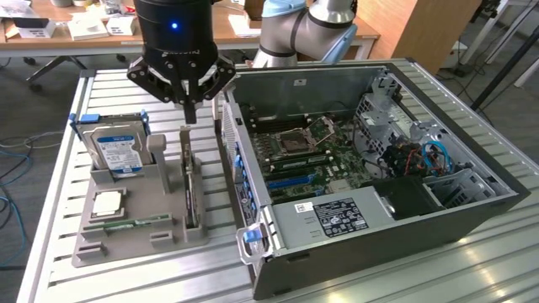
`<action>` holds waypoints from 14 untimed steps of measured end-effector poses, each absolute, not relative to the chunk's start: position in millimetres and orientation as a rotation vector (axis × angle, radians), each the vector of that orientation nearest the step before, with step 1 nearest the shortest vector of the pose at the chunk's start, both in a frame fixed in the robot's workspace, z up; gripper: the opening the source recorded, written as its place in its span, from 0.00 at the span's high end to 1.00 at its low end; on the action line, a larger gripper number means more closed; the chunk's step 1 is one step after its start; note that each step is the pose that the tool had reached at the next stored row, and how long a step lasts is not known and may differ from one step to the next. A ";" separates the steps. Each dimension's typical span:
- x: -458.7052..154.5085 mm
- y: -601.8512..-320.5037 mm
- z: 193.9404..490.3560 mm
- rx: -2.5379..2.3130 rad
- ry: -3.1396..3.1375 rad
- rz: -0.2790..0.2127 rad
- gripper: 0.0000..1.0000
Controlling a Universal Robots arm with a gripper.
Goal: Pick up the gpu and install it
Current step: 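Reach for the gpu, then pick up the gpu and move the gpu toward the slot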
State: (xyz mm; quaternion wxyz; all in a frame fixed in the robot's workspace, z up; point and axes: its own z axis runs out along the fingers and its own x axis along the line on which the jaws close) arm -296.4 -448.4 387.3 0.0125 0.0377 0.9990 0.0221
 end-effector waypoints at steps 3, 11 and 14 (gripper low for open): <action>-298.0 -455.4 387.3 0.117 3.114 0.069 0.90; -299.6 -461.4 387.1 0.117 3.114 0.069 0.90; -299.6 -461.4 387.1 0.117 3.114 0.069 0.90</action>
